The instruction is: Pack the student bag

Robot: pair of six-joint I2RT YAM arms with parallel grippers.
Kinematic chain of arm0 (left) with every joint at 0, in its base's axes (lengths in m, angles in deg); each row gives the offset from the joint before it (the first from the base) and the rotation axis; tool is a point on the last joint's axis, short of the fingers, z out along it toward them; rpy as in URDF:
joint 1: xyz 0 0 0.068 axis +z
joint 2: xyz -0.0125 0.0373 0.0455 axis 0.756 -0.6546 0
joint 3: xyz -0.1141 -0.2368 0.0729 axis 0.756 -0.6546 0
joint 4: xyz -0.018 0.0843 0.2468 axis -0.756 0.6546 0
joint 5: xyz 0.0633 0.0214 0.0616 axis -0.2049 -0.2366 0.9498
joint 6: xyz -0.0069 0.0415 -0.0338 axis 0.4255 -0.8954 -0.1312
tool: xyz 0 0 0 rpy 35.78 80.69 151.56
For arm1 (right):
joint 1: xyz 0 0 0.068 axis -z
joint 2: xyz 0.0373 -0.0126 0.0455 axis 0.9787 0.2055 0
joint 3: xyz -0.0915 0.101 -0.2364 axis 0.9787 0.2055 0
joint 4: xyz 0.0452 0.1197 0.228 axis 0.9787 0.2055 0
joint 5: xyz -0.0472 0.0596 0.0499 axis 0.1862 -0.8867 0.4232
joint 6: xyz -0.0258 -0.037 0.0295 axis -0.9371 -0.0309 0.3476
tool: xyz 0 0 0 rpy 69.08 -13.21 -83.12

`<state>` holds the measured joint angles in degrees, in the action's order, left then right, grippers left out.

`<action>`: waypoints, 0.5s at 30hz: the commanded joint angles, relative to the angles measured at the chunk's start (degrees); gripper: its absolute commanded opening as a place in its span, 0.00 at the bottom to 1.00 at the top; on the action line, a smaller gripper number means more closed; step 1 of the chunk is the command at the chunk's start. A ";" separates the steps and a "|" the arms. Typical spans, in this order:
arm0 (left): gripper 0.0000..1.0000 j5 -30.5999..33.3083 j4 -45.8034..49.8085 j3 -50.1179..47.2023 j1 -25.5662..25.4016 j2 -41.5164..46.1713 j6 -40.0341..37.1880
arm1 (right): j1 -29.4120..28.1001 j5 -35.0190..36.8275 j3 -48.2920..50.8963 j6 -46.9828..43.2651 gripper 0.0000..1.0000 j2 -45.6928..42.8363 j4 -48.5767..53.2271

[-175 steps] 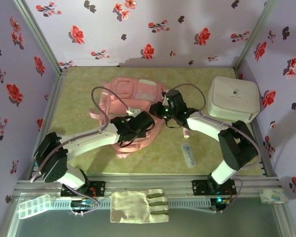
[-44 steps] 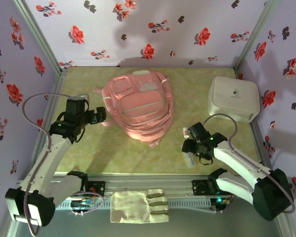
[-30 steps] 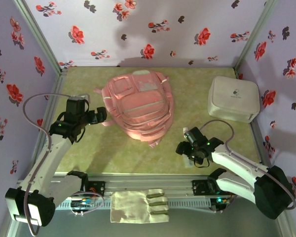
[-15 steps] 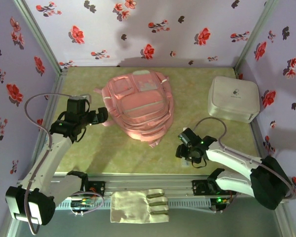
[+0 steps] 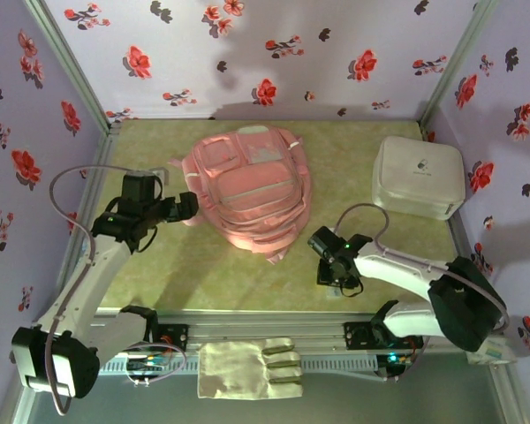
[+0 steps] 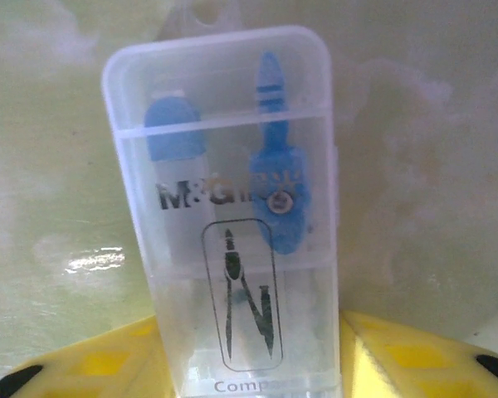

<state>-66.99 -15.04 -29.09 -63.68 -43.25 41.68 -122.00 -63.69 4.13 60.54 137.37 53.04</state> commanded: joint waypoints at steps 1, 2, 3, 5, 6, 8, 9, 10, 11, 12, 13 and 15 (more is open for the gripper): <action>1.00 -1.50 -1.02 2.87 -0.99 -0.75 -0.39 | -0.69 1.22 -0.48 -2.92 0.46 3.15 -4.15; 1.00 -1.63 -1.10 3.12 -1.32 -1.14 -0.39 | -0.74 1.17 -0.73 -2.96 0.45 3.43 -4.15; 1.00 -1.72 -1.07 3.42 -1.76 -1.63 -0.39 | -0.83 0.99 -0.86 -3.04 0.43 3.43 -4.27; 1.00 -2.15 -1.20 4.14 -2.73 -2.74 -0.46 | -0.97 0.40 -0.95 -3.01 0.43 2.75 -4.80; 1.00 -2.47 -1.16 4.68 -3.41 -3.45 -0.62 | -0.96 0.01 -1.02 -2.90 0.42 2.02 -5.06; 1.00 -2.86 -1.31 5.73 -4.92 -4.99 -1.10 | -1.00 -0.86 -1.07 -2.81 0.43 0.33 -5.51; 1.00 -3.17 -1.59 6.34 -5.96 -5.85 -1.67 | -1.06 -1.18 -1.25 -2.72 0.43 -0.71 -5.65; 1.00 -3.67 -1.85 6.98 -7.14 -6.91 -2.68 | -1.06 -1.49 -1.42 -2.72 0.43 -2.05 -5.65; 1.00 -4.14 -2.12 7.51 -8.40 -7.64 -3.59 | -1.01 -1.63 -1.67 -2.71 0.43 -3.14 -5.65; 1.00 -4.36 -2.55 8.18 -10.14 -8.90 -5.30 | -1.05 -1.92 -1.90 -2.72 0.44 -4.33 -5.64; 1.00 -4.41 -3.01 8.80 -12.05 -9.97 -7.15 | -1.03 -2.19 -1.84 -2.72 0.44 -6.01 -6.00; 1.00 -4.54 -2.89 10.92 -15.62 -12.74 -10.45 | -1.01 -2.48 -1.67 -3.06 0.45 -8.84 -6.96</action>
<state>-69.87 -16.39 -21.46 -75.85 -53.74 37.31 -122.59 -65.48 3.01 58.29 132.01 48.72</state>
